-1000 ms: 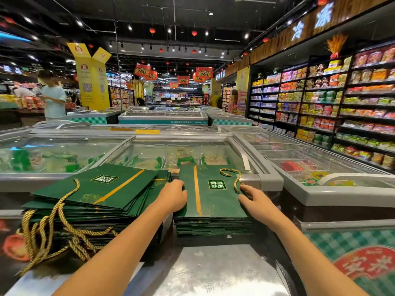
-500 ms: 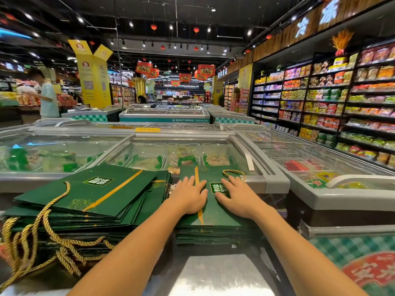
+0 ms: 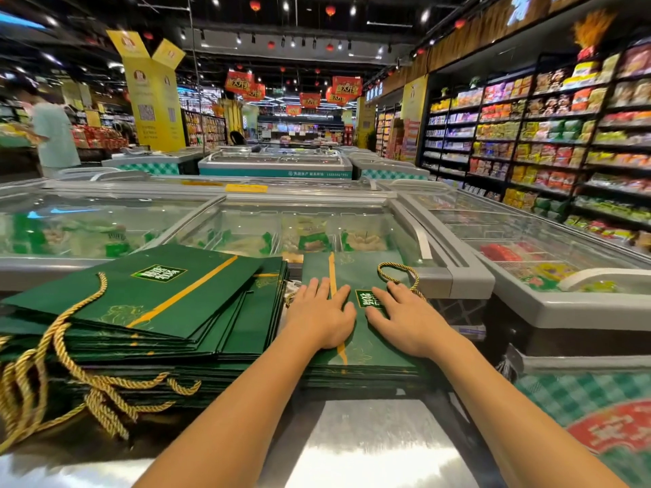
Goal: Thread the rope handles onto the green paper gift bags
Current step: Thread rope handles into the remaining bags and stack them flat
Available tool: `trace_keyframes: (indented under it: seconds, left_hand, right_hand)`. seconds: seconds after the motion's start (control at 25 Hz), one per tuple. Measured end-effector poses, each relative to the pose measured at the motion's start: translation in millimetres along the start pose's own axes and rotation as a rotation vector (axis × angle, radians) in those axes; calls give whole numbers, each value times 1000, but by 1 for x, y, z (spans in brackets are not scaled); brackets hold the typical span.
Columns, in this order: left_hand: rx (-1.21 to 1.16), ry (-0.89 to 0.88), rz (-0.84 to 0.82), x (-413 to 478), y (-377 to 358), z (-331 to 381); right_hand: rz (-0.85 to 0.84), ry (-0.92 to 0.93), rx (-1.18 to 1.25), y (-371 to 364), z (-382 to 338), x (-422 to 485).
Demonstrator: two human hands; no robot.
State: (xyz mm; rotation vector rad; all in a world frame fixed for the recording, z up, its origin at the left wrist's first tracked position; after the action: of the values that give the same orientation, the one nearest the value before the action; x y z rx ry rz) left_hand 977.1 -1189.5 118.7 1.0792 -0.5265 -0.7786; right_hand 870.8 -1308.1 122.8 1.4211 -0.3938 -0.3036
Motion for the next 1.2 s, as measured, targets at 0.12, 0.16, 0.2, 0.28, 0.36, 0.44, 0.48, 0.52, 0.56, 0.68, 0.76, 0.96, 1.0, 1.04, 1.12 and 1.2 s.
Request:
trace_keyframes:
  seconds: [0.12, 0.16, 0.2, 0.28, 0.36, 0.44, 0.48, 0.52, 0.56, 0.68, 0.76, 0.96, 1.0, 1.04, 1.12, 1.2]
  left_hand:
    - [8, -20, 103, -19, 14, 13]
    - [20, -30, 150, -30, 24, 19]
    - [22, -42, 202, -41, 37, 24]
    - [-12, -91, 313, -69, 74, 25]
    - [-42, -120, 411, -99, 114, 11]
    - [-39, -62, 466, -130, 152, -24]
    - [-27, -11, 487, -143, 169, -47]
    - [-13, 49, 511, -156, 183, -72]
    - [-3, 115, 541, -170, 195, -97]
    - [22, 285, 642, -207, 215, -165]
    - [-37, 384, 681, -225, 217, -203]
    - [-369, 389, 666, -239, 204, -249]
    - [-439, 377, 689, -240, 202, -252]
    - [-521, 367, 721, -241, 200, -255]
    - [-689, 348, 783, -242, 198, -257]
    - [-772, 329, 835, -244, 198, -255]
  right_hand:
    - [13, -4, -44, 3, 0, -1]
    - [39, -14, -91, 7, 0, -3]
    - [89, -26, -150, 13, 1, -6]
    - [254, -28, -259, 37, -8, -14]
    - [373, -1, -219, 58, -26, -21]
    - [406, 57, 49, 78, -60, -28]
    - [389, 95, 208, 86, -81, -30]
    - [348, 140, 324, 90, -103, -31]
    - [312, 183, 402, 94, -126, -33]
    - [233, 197, 553, 96, -180, -29]
    - [172, 156, 573, 92, -202, -24]
    - [34, 65, 541, 86, -222, -16]
    - [12, 58, 559, 86, -222, -16]
    - [-2, 54, 581, 87, -224, -17]
    - [-3, 46, 648, 88, -225, -19]
    - [3, 44, 773, 90, -226, -19]
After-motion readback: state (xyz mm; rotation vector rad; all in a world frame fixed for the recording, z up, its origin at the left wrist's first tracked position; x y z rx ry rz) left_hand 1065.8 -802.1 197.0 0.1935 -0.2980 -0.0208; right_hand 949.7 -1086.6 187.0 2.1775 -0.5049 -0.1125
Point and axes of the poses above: each hand's wrist, its own x-axis towards the middle knuckle, its own y-axis out of the back of the hand, z = x × y, the point moved 5 cm from there along x, towards the middle knuckle, and after that the axes turned 15 degrees about -x, right-handed, at the moved point
